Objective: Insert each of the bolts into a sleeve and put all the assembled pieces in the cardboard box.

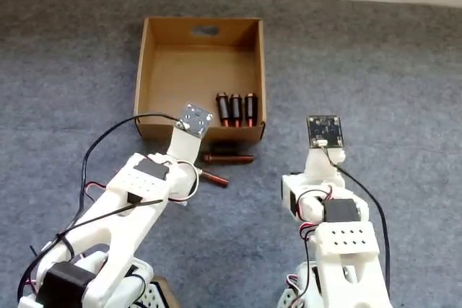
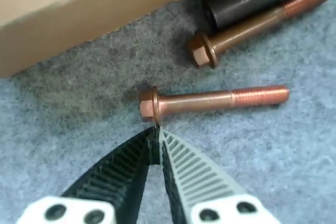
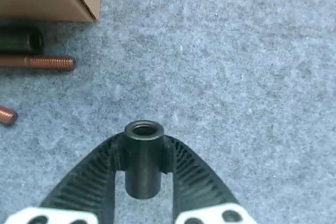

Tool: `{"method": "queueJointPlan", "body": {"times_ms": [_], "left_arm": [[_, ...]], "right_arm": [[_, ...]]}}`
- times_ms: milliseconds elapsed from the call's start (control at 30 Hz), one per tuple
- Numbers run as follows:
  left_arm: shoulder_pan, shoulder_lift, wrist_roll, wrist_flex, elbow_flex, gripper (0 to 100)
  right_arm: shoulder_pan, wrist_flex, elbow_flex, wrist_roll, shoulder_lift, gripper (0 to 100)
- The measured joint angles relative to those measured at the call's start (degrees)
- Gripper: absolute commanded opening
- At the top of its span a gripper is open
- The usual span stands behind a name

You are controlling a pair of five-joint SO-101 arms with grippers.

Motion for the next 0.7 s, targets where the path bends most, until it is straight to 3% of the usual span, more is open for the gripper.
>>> {"method": "queueJointPlan", "body": {"times_ms": [333, 567, 700], "left_arm": [[4.13, 0.0, 2.29, 9.49, -7.12, 4], [4.04, 0.0, 26.37, 9.49, -6.95, 24], [3.96, 0.09, 38.77, 9.14, -6.42, 25]], "right_arm": [[0.0, 0.0, 0.0, 0.0, 0.0, 0.6], [0.0, 0.0, 0.0, 0.0, 0.0, 0.6], [0.0, 0.0, 0.0, 0.0, 0.0, 0.6]]}}
